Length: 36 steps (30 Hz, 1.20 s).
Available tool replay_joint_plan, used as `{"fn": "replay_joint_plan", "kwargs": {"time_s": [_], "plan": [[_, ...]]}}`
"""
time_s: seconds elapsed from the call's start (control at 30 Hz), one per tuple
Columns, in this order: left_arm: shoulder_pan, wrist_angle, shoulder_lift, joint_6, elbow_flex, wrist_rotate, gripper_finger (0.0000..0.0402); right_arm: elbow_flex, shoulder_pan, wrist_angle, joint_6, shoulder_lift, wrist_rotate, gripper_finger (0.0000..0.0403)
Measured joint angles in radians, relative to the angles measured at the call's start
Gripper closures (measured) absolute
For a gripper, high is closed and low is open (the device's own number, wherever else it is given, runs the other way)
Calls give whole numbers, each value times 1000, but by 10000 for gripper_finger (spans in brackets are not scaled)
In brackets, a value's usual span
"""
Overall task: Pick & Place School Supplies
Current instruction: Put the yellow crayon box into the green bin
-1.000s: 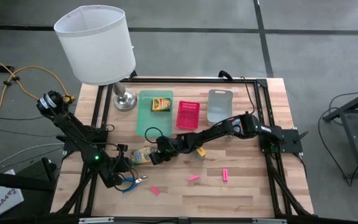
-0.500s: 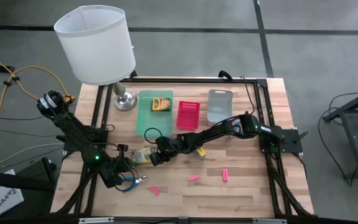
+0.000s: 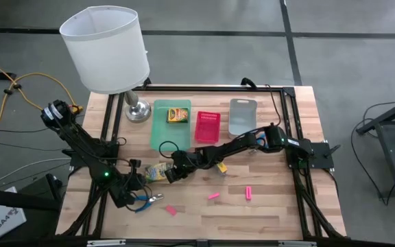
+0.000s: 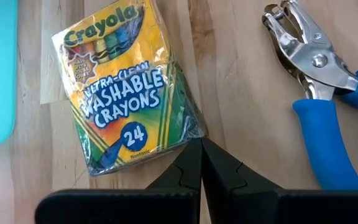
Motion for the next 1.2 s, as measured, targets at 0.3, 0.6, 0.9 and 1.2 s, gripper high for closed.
{"fn": "replay_joint_plan", "kwargs": {"time_s": [0.3,0.6,0.9,1.2], "plan": [[-31,-1,0,-58,-19,-1,401,0,-7,-3,2,0,-24,400],[-37,-2,0,-60,-19,3,401,-1,-10,-1,12,0,-60,382],[-37,0,0,-60,-20,6,401,-2,-10,7,25,0,-66,306],[-37,0,0,-66,-20,17,401,-1,-9,-3,48,0,-64,291]]}}
